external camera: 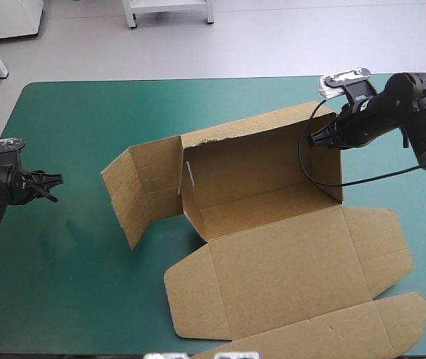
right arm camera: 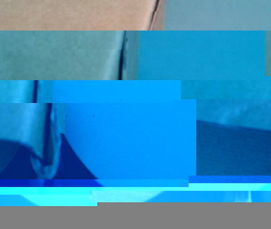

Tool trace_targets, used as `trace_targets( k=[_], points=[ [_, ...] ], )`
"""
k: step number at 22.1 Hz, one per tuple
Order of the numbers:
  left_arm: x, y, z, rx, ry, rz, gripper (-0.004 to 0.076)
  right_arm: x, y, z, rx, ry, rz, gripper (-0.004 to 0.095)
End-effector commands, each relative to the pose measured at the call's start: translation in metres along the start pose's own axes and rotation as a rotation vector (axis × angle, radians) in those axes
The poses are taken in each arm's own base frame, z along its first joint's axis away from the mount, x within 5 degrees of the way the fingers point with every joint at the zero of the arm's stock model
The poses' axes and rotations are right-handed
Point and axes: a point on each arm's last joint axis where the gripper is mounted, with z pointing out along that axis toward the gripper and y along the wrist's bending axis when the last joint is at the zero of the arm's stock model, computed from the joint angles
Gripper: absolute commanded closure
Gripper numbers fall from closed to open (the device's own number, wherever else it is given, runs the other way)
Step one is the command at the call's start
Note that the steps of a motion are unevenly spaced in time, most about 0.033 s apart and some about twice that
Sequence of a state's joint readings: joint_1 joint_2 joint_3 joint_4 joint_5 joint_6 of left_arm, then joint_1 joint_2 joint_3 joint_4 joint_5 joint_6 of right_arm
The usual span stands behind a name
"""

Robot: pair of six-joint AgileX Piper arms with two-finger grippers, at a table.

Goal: Fold the box

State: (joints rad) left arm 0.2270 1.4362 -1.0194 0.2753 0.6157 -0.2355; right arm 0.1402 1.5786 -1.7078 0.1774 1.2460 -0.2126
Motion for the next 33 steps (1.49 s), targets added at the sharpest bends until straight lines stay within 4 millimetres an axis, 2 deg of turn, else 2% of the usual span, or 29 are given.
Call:
trace_targets(
  k=[1,2,6,8,13,14,15,20,22,27,33],
  points=[
    [-0.012,-0.002,-0.018,0.057,-0.096,-0.014,0.0286,-0.008,-0.005,0.015,-0.018,0.018,0.060,0.0925],
    [-0.011,-0.004,-0.018,0.085,-0.090,-0.013,0.0286,-0.010,-0.007,0.037,-0.043,0.063,0.074,0.0925],
    [-0.011,-0.007,-0.018,0.120,-0.080,-0.024,0.0286,-0.011,-0.013,0.071,-0.053,0.137,0.087,0.0925],
    [-0.010,-0.007,-0.018,0.119,-0.073,0.001,0.0286,-0.013,-0.016,0.084,-0.054,0.141,0.078,0.0925],
    [-0.009,-0.007,-0.018,0.116,-0.065,0.005,0.0286,-0.022,-0.018,0.091,-0.035,0.049,0.074,0.0900],
    [-0.009,-0.007,-0.018,0.116,-0.065,0.005,0.0286,-0.023,-0.019,0.093,-0.034,0.047,0.075,0.0868],
    [-0.009,-0.007,-0.018,0.116,-0.062,0.005,0.0286,-0.023,-0.020,0.096,-0.033,0.045,0.076,0.0788],
    [-0.008,-0.007,-0.018,0.115,-0.055,0.020,0.0286,-0.023,-0.024,0.118,-0.032,0.069,0.084,0.0509],
    [-0.008,-0.007,-0.018,0.115,-0.055,0.024,0.0286,-0.028,-0.024,0.113,-0.023,0.031,0.080,0.0469],
    [-0.008,-0.007,-0.018,0.116,-0.054,0.023,0.0286,-0.039,-0.023,0.099,-0.019,-0.014,0.069,0.0465],
    [-0.008,-0.007,-0.018,0.116,-0.054,0.028,0.0286,-0.054,-0.021,0.064,0.013,-0.049,0.029,0.0465]
  ],
)
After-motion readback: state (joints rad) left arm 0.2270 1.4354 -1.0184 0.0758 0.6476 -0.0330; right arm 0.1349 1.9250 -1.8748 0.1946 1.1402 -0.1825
